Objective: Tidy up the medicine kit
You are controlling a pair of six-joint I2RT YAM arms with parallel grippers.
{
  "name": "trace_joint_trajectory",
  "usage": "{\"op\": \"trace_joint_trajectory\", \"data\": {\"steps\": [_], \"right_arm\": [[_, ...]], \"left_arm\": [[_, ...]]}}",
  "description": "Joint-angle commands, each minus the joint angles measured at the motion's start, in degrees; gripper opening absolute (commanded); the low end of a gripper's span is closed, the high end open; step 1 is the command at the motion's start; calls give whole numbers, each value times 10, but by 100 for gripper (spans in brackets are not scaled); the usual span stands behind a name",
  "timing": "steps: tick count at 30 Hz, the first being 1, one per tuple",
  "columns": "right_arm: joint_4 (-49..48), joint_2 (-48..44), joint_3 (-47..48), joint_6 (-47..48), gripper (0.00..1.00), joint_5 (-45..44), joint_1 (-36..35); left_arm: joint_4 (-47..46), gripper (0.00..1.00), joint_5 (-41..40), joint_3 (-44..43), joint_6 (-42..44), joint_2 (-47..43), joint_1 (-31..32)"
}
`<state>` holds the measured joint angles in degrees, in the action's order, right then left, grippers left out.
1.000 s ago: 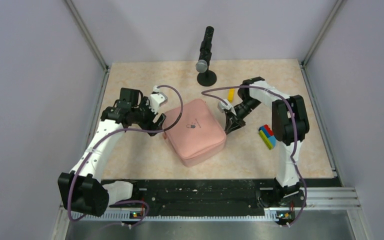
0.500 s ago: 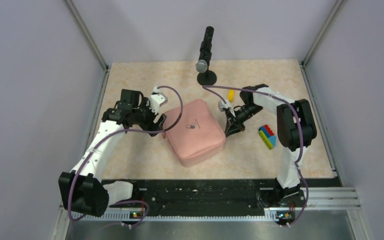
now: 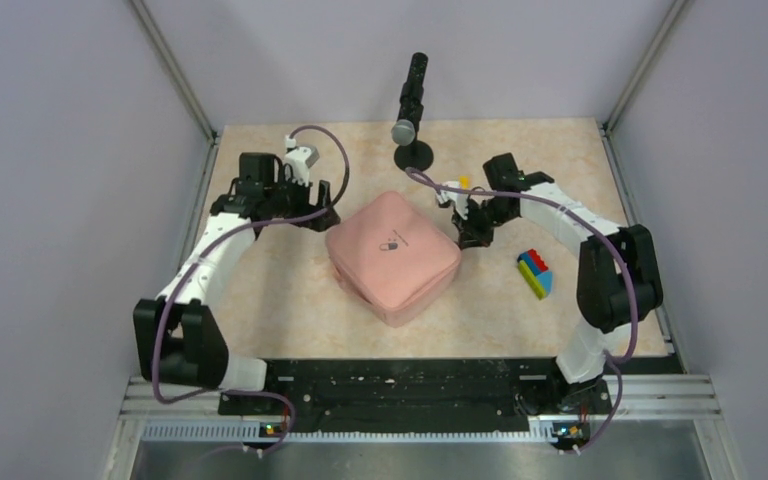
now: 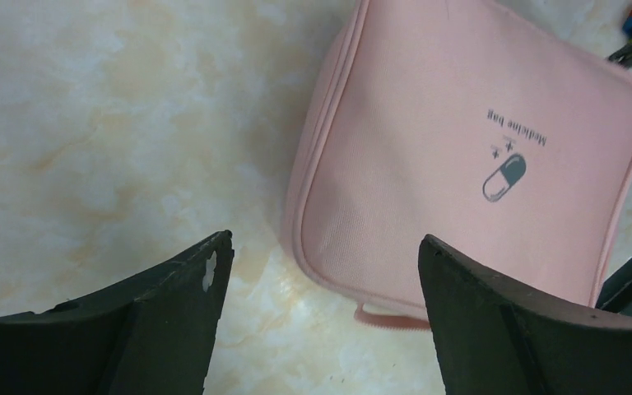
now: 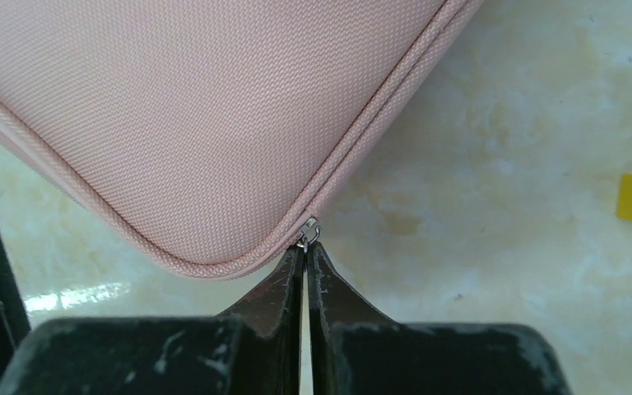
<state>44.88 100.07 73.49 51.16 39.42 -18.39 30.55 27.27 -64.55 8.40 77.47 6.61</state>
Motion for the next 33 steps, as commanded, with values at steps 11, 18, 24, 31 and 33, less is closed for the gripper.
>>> {"op": "trace_joint_trajectory", "data": {"steps": [11, 18, 24, 31, 33], "right_arm": [[14, 0, 71, 77, 0, -248, -61], [20, 6, 79, 101, 0, -277, -73], [18, 52, 129, 96, 0, -280, -74], [23, 113, 209, 113, 0, -278, -103], [25, 116, 217, 124, 0, -265, -123]], "left_arm": [[-236, 85, 228, -52, -300, 257, -27], [-272, 80, 267, -27, -326, 287, -25], [-246, 60, 258, -28, -313, 292, -26], [-186, 23, 244, 51, -269, 203, -53], [-171, 17, 247, 86, -265, 163, -62]]}}
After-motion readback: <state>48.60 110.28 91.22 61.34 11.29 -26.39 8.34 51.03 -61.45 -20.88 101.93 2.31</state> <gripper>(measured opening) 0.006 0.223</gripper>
